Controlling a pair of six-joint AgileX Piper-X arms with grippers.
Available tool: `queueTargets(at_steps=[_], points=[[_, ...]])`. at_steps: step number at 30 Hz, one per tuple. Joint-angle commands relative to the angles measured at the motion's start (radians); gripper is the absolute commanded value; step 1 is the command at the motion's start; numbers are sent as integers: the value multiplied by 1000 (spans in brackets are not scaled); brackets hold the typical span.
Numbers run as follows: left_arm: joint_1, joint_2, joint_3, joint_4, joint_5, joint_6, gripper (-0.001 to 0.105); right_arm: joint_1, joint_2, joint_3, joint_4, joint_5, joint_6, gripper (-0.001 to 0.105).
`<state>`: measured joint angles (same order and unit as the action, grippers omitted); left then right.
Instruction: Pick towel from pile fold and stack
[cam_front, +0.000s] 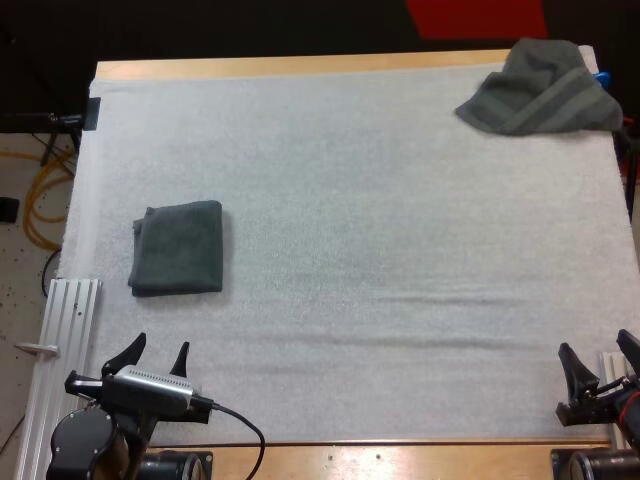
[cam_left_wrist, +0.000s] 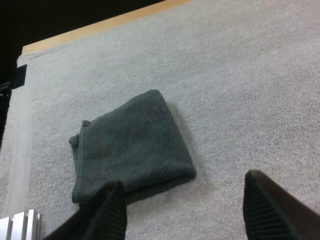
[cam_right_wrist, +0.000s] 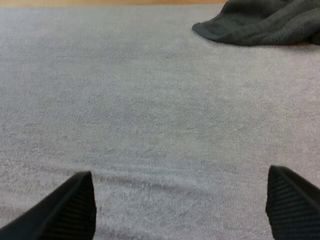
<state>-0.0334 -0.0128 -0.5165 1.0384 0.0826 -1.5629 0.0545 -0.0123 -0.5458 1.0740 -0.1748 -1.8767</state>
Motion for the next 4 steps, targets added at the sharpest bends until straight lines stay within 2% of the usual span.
queueTargets(at_steps=[1, 4], points=[[2, -139, -2, -13, 3, -11, 51, 2, -39, 3, -9, -2, -6, 69], [2, -139, -2, -13, 3, -11, 51, 2, -39, 3, -9, -2, -6, 69]])
